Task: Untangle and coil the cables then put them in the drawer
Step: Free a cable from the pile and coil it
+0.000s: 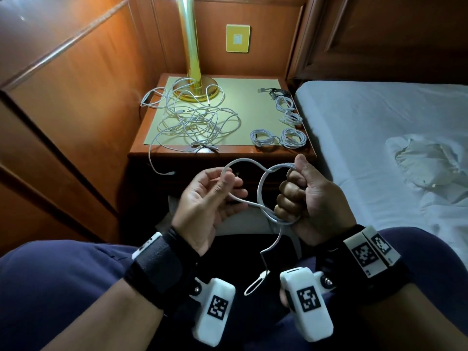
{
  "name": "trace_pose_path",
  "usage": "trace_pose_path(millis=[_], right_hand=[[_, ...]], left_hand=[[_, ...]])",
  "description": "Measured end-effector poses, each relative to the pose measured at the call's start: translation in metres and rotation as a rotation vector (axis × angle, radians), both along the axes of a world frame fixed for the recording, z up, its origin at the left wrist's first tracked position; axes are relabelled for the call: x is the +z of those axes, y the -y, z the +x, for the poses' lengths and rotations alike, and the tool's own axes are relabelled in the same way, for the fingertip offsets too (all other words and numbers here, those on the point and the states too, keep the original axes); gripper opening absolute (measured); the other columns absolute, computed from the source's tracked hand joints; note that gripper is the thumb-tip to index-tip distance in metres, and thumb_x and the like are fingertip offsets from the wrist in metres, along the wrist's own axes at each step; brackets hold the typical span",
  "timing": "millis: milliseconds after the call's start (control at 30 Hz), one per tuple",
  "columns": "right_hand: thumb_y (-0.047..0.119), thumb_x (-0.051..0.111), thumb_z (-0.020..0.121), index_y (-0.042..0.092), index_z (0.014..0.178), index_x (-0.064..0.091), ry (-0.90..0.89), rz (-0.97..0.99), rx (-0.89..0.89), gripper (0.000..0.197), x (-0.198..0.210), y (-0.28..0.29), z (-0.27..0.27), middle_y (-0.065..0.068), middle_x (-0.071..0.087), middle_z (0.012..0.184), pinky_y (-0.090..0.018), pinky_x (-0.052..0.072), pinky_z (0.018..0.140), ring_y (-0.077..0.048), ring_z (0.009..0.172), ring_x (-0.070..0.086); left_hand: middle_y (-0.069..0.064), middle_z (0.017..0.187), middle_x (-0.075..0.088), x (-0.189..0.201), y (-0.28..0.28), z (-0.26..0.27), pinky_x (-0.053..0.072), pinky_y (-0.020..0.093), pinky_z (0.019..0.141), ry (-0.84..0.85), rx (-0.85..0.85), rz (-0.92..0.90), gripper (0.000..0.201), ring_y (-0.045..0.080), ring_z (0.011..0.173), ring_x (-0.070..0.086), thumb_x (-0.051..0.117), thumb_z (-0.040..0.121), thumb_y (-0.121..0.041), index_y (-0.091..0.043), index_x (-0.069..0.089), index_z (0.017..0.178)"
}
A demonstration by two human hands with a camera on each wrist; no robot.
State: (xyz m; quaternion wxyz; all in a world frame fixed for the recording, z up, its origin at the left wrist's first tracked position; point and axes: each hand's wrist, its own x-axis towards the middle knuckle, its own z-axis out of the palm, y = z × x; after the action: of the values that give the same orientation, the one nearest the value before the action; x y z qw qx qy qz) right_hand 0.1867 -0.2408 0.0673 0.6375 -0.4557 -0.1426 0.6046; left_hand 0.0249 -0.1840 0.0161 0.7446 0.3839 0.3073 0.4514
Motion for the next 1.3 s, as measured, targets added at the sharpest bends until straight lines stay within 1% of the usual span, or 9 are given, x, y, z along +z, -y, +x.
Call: trace_pose_path(millis=[133, 233, 400, 500, 667, 867, 1100, 1200, 1300], right_hand=[[0.046, 0.038, 0.104, 0.022, 0.061, 0.030, -0.068, 0.024, -0.073, 0.050, 0.002, -0.001, -0.004, 0.005, 0.020, 0.043, -0.018, 0.025, 0.036, -0.009, 0.033, 0.017], [0.046, 0.037, 0.105, 0.022, 0.061, 0.031, -0.099, 0.045, -0.101, 0.050, 0.001, 0.000, -0.002, 0.005, 0.020, 0.046, -0.021, 0.026, 0.036, -0.009, 0.036, 0.017], [0.045, 0.035, 0.105, 0.022, 0.063, 0.031, -0.095, 0.075, -0.160, 0.048, 0.002, -0.001, 0.005, 0.005, 0.020, 0.048, -0.021, 0.021, 0.040, -0.009, 0.038, 0.017], [0.043, 0.034, 0.106, 0.022, 0.064, 0.029, -0.083, 0.089, -0.213, 0.047, 0.003, -0.003, 0.011, 0.005, 0.021, 0.048, -0.021, 0.024, 0.037, -0.010, 0.037, 0.018], [0.044, 0.031, 0.107, 0.023, 0.064, 0.027, -0.067, 0.126, -0.267, 0.048, 0.005, -0.005, 0.016, 0.005, 0.021, 0.050, -0.021, 0.026, 0.038, -0.010, 0.039, 0.018], [0.045, 0.031, 0.106, 0.024, 0.063, 0.027, -0.060, 0.179, -0.294, 0.048, 0.005, -0.009, 0.026, 0.006, 0.020, 0.049, -0.021, 0.025, 0.039, -0.009, 0.038, 0.017], [0.046, 0.032, 0.106, 0.023, 0.063, 0.029, 0.045, 0.170, -0.253, 0.049, 0.004, -0.006, 0.029, 0.005, 0.018, 0.052, -0.023, 0.022, 0.043, -0.011, 0.042, 0.016], [0.047, 0.033, 0.106, 0.023, 0.063, 0.030, 0.113, 0.146, -0.232, 0.049, 0.005, -0.005, 0.031, 0.005, 0.019, 0.052, -0.027, 0.018, 0.047, -0.012, 0.043, 0.017], [0.046, 0.032, 0.106, 0.022, 0.063, 0.029, 0.157, 0.124, -0.199, 0.050, 0.006, -0.003, 0.034, 0.005, 0.020, 0.050, -0.029, 0.015, 0.048, -0.011, 0.043, 0.016]], left_hand=[[0.013, 0.106, 0.070, -0.017, 0.019, 0.010, 0.057, 0.028, 0.081, -0.220, -0.362, 0.193, 0.042, 0.016, 0.091, 0.066, 0.072, 0.082, -0.009, 0.002, 0.057, 0.119], [0.014, 0.110, 0.073, -0.025, 0.028, 0.012, 0.053, 0.035, 0.096, -0.337, -0.558, 0.300, 0.036, 0.028, 0.105, 0.068, 0.069, 0.085, -0.011, 0.000, 0.061, 0.118], [-0.002, 0.071, 0.069, -0.031, 0.037, 0.020, 0.047, 0.022, 0.070, -0.528, -0.481, 0.388, 0.021, 0.013, 0.069, 0.060, 0.051, 0.103, -0.011, -0.005, 0.069, 0.111], [-0.006, 0.063, 0.064, -0.033, 0.040, 0.021, 0.044, 0.019, 0.062, -0.612, -0.557, 0.343, 0.022, 0.009, 0.059, 0.057, 0.050, 0.103, -0.009, -0.004, 0.070, 0.107], [-0.006, 0.065, 0.066, -0.032, 0.040, 0.020, 0.047, 0.024, 0.061, -0.749, -0.698, 0.411, 0.023, 0.010, 0.062, 0.058, 0.051, 0.102, -0.015, -0.012, 0.074, 0.101], [-0.007, 0.069, 0.067, -0.036, 0.043, 0.018, 0.045, 0.022, 0.058, -1.004, -0.849, 0.548, 0.034, 0.008, 0.055, 0.053, 0.056, 0.100, -0.027, -0.028, 0.060, 0.066], [-0.007, 0.068, 0.066, -0.027, 0.040, 0.016, 0.042, 0.020, 0.058, -0.996, -0.853, 0.593, 0.028, -0.002, 0.051, 0.051, 0.057, 0.099, -0.029, -0.028, 0.064, 0.072], [-0.005, 0.078, 0.072, -0.017, 0.036, 0.010, 0.054, 0.027, 0.067, -0.934, -0.805, 0.589, 0.017, 0.008, 0.068, 0.065, 0.060, 0.093, -0.037, -0.028, 0.074, 0.094], [-0.006, 0.081, 0.074, -0.006, 0.028, 0.001, 0.054, 0.030, 0.070, -0.887, -0.699, 0.632, 0.011, 0.010, 0.071, 0.066, 0.064, 0.091, -0.031, -0.028, 0.075, 0.091]])
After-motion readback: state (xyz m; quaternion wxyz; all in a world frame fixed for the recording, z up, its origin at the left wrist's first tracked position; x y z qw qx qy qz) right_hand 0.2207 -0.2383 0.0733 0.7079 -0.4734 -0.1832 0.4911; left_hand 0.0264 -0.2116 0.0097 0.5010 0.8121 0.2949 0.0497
